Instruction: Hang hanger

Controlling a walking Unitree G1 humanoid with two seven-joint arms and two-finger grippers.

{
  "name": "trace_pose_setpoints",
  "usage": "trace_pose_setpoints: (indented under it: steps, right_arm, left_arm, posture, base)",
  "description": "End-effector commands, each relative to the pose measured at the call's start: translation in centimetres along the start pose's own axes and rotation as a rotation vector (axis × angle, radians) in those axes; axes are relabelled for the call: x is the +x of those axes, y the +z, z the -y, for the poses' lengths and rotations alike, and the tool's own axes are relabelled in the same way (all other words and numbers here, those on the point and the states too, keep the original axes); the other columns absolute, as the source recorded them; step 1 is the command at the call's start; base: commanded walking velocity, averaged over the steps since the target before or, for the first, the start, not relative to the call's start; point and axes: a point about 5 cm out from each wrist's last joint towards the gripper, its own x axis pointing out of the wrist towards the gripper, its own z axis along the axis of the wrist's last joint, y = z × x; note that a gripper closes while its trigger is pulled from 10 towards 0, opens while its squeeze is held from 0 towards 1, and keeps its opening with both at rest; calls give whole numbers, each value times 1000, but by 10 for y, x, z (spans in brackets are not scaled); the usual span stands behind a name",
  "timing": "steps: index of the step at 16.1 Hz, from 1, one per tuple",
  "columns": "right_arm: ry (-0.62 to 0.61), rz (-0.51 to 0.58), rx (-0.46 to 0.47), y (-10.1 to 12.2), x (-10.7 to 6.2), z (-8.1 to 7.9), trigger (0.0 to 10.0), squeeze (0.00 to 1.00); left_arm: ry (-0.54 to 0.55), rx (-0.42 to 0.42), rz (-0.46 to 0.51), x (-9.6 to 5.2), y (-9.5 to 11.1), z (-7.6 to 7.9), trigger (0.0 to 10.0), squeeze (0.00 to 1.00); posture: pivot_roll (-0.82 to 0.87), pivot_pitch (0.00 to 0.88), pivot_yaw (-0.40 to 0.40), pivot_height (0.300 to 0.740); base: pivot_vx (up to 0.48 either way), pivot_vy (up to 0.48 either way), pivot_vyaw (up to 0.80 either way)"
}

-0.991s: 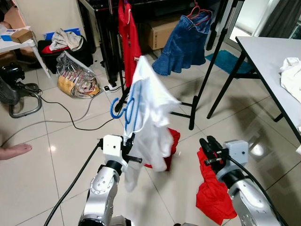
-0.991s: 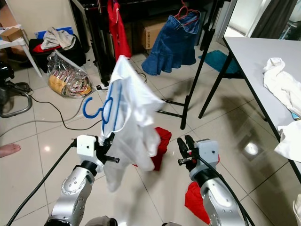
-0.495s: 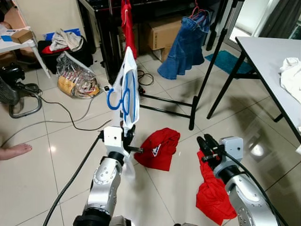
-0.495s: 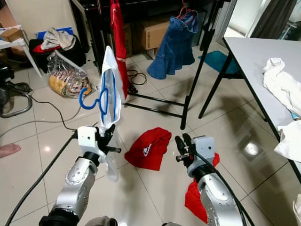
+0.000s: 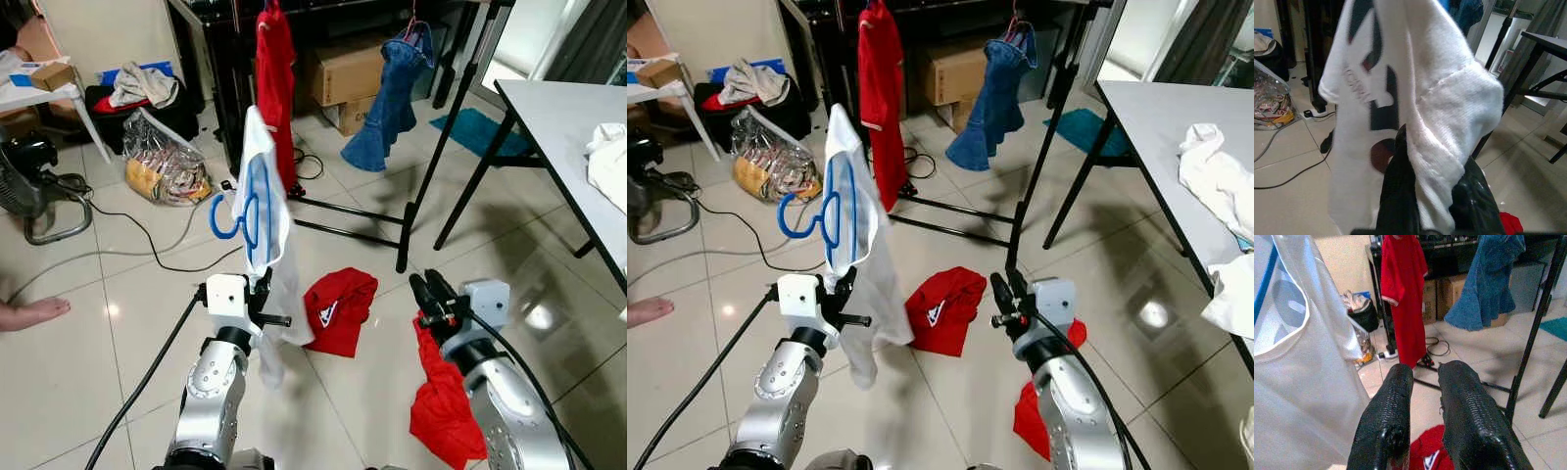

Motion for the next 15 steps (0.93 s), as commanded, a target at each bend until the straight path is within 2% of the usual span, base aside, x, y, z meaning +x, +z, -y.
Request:
trace_pose_setpoints:
  steps: [1, 15]
  right_arm:
    - [-11, 11, 5, 1, 0, 3, 10000, 0]
    - [-17, 12, 1, -2, 1, 5, 10000, 0]
  left_arm:
    - [-3, -1, 42, 2, 7, 3, 10000, 0]
    - [0, -18, -3, 5, 2, 5, 10000, 0]
  posture:
    - [79, 12, 22, 740]
    - [76, 13, 15, 740]
  base:
    - [0, 0, 0]
    - [0, 0, 0]
